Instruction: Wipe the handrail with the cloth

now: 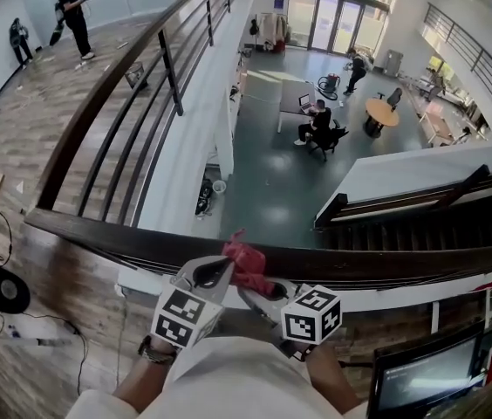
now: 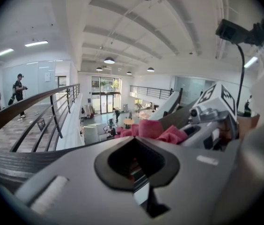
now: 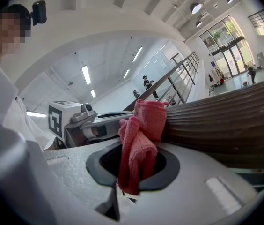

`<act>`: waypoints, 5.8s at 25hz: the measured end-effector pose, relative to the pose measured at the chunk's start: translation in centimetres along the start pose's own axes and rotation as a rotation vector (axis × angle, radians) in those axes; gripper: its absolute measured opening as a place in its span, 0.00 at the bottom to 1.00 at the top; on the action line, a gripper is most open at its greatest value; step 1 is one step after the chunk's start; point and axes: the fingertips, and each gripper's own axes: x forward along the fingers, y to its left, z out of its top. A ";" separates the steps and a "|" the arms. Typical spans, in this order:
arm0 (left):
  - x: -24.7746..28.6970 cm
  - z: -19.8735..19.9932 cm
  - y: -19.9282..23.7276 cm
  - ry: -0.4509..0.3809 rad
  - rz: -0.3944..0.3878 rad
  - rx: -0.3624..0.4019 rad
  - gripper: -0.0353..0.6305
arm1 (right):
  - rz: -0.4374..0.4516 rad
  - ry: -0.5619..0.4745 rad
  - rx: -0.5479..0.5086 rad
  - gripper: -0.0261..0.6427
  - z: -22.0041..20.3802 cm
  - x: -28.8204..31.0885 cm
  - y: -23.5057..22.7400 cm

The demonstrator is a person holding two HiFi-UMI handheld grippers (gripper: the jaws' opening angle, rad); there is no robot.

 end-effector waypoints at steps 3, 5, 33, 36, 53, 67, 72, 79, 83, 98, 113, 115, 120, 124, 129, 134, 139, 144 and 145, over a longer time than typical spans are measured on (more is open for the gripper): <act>-0.4 -0.1 0.3 -0.006 0.014 -0.010 0.06 | 0.004 0.017 -0.005 0.13 -0.1 0.4 0.2; -0.8 -0.1 0.8 -0.013 0.023 -0.016 0.06 | 0.007 0.029 -0.010 0.13 -0.2 1.0 0.5; -4.7 -1.0 5.5 -0.048 0.192 -0.048 0.06 | 0.036 0.063 -0.085 0.13 1.0 5.3 3.6; -4.9 -1.1 5.5 -0.048 0.199 -0.056 0.06 | 0.036 0.067 -0.088 0.13 1.0 5.2 3.7; -3.5 -1.1 4.3 -0.019 0.162 -0.050 0.06 | 0.025 0.041 -0.065 0.13 1.0 3.9 2.6; -2.3 -0.4 1.7 -0.014 0.162 0.023 0.06 | 0.012 0.010 -0.038 0.13 1.0 0.9 1.7; -2.1 -0.2 1.9 -0.003 0.171 0.042 0.06 | 0.016 0.014 -0.042 0.13 1.1 1.1 1.5; -1.8 -0.2 1.4 -0.005 0.166 0.056 0.06 | 0.010 0.016 -0.045 0.13 1.0 0.8 1.2; -1.1 0.3 0.6 -0.001 0.148 0.069 0.06 | 0.002 0.007 -0.038 0.13 1.2 -0.2 0.8; 0.4 0.9 -1.3 0.013 0.125 0.076 0.06 | 0.003 -0.025 -0.024 0.13 1.2 -2.3 -0.4; 1.6 1.5 -2.9 0.011 0.135 0.054 0.06 | 0.030 -0.034 -0.017 0.13 1.3 -4.3 -1.3; 1.8 1.6 -3.2 0.009 0.138 0.051 0.06 | 0.033 -0.032 -0.018 0.13 1.3 -4.7 -1.4; 2.4 1.8 -3.9 0.005 0.140 0.054 0.06 | 0.032 -0.029 -0.024 0.13 1.2 -5.5 -1.9; 2.7 1.7 -4.4 0.008 0.135 0.057 0.06 | 0.036 -0.025 -0.024 0.13 0.9 -5.9 -2.2; 3.0 1.8 -4.9 0.005 0.135 0.061 0.06 | 0.038 -0.024 -0.027 0.13 0.8 -6.5 -2.4; 3.3 1.8 -5.4 0.009 0.132 0.061 0.06 | 0.037 -0.024 -0.028 0.13 0.7 -7.0 -2.6; 4.3 2.5 -6.5 0.008 0.131 0.060 0.06 | 0.027 -0.019 -0.031 0.13 0.9 -8.4 -3.3; 5.0 2.8 -7.4 0.009 0.135 0.066 0.06 | 0.013 -0.010 -0.047 0.13 1.0 -9.5 -4.0; 5.2 2.9 -7.5 0.009 0.136 0.065 0.06 | 0.014 -0.007 -0.050 0.13 1.0 -9.6 -4.1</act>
